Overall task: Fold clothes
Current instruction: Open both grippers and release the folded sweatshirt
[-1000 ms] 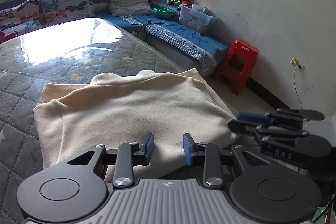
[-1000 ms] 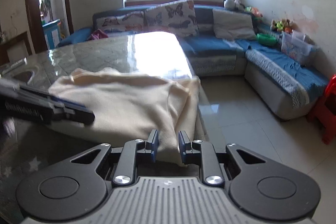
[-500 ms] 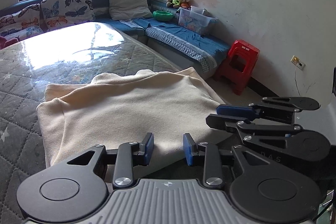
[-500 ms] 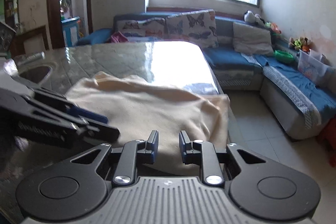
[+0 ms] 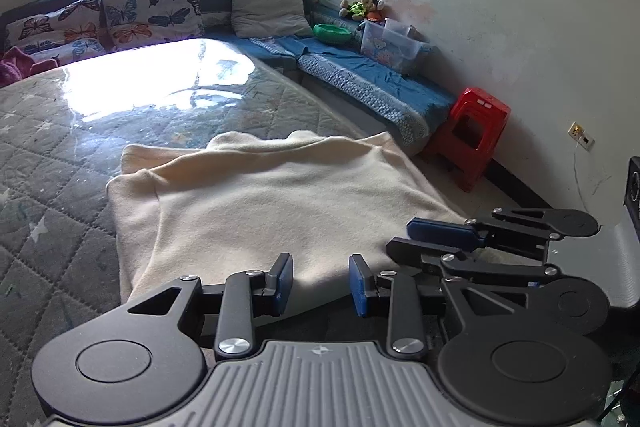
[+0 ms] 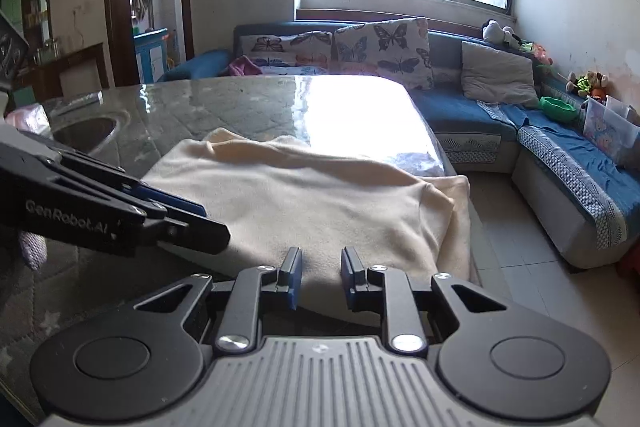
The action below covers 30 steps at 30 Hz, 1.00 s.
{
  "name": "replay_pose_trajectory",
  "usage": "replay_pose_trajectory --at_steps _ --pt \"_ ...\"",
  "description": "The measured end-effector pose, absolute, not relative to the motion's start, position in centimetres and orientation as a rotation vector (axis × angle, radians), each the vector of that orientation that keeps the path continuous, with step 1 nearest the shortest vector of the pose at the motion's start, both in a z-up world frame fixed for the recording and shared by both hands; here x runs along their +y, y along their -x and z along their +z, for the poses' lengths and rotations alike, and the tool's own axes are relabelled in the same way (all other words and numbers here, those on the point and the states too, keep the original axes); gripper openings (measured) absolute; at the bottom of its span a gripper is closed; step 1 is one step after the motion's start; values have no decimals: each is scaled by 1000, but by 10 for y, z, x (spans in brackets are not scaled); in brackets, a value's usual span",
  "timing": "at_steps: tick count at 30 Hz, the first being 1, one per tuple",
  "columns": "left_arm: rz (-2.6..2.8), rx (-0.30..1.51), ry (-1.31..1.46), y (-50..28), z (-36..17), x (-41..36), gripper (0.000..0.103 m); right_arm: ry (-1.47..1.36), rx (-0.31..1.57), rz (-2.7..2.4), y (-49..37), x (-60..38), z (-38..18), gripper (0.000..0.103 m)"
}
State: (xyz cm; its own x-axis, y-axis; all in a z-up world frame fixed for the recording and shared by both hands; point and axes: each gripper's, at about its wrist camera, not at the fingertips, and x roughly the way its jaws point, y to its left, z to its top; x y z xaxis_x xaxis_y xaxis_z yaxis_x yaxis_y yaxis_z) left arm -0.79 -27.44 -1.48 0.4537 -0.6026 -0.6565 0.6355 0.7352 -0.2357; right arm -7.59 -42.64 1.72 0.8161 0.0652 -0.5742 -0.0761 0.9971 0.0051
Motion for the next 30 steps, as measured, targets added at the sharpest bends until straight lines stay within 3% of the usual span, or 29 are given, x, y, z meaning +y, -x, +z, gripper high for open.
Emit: replay_pose_trajectory --at_steps 5,15,20,23,25,30 --pt "-749 795 -34 10 -11 -267 35 14 607 69 80 -424 19 25" --pt "-725 796 -26 18 -8 -250 51 4 596 45 88 -418 21 55" --pt "-720 793 -12 20 -7 -245 57 -3 590 24 92 -415 21 76" --pt "-722 788 -5 21 -6 -241 62 -13 587 6 94 -415 23 80" --pt "-716 778 -3 23 -6 -238 73 -19 584 -5 96 -415 24 90" --pt "-687 749 -4 24 -4 -228 81 -29 578 -32 98 -415 25 98"
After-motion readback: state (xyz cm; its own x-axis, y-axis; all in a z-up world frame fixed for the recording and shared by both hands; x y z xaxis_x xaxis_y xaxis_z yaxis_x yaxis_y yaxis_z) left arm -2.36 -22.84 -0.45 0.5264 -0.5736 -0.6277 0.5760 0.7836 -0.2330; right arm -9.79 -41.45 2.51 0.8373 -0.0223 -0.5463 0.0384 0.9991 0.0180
